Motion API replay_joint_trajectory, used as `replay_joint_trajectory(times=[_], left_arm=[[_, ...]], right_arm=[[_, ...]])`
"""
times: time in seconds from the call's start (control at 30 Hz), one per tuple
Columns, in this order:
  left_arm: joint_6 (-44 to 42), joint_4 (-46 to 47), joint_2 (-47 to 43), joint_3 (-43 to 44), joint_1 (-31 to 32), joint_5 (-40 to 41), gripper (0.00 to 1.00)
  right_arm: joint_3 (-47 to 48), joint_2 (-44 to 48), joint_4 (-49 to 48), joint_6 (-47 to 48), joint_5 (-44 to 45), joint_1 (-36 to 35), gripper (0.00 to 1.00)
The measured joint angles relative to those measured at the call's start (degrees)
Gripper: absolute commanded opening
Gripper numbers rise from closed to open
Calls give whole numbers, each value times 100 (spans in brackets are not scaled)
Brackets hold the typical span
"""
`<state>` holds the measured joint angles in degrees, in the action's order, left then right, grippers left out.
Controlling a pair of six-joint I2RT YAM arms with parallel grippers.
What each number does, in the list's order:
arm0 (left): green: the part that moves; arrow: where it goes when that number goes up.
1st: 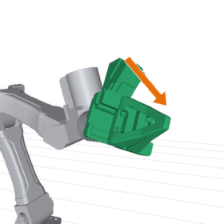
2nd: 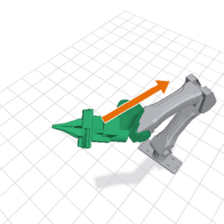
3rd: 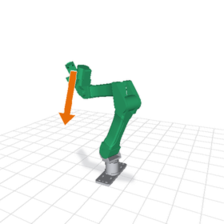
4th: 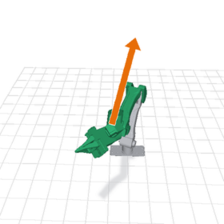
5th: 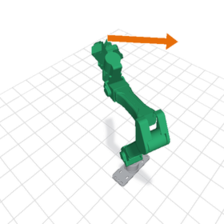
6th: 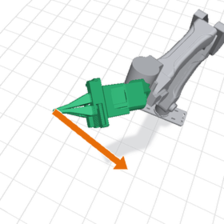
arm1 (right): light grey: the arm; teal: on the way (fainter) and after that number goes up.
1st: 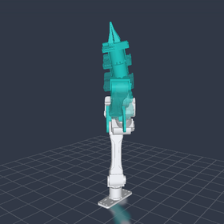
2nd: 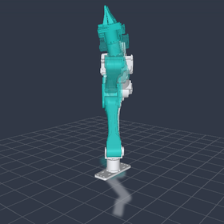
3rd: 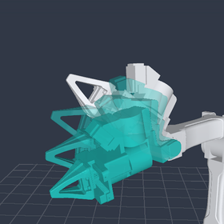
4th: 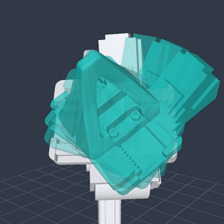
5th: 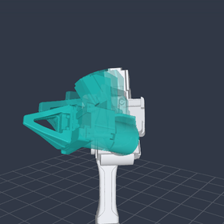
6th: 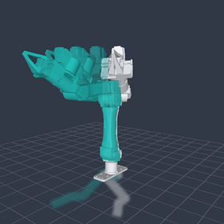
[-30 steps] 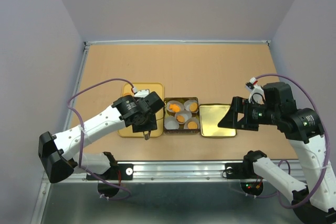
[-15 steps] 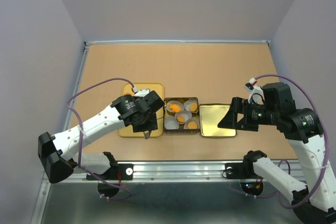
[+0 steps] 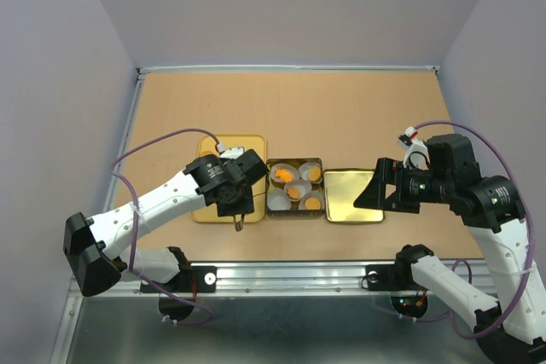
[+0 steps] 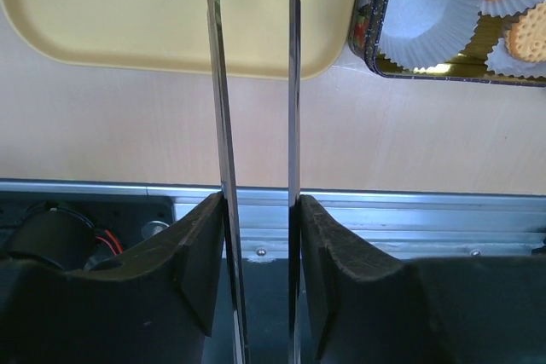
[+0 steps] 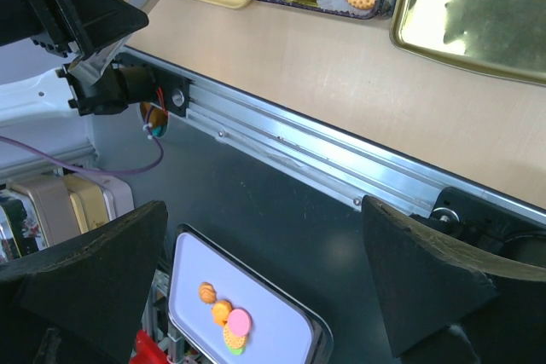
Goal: Pack the cookies
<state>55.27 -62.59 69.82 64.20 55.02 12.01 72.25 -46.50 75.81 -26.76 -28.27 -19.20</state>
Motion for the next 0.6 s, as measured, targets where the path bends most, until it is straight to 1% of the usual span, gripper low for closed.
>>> replay_joint_trajectory(times=[0.27, 0.5, 0.6], left_arm=[[-35, -57, 24, 129, 2, 0, 38], [-225, -111, 214, 1279, 129, 48, 35], [-291, -61, 334, 1515, 243, 68, 35]], right_arm=[[0, 0, 0, 0, 0, 0, 100], [0, 0, 0, 0, 0, 0, 100], [0, 0, 0, -2, 2, 0, 100]])
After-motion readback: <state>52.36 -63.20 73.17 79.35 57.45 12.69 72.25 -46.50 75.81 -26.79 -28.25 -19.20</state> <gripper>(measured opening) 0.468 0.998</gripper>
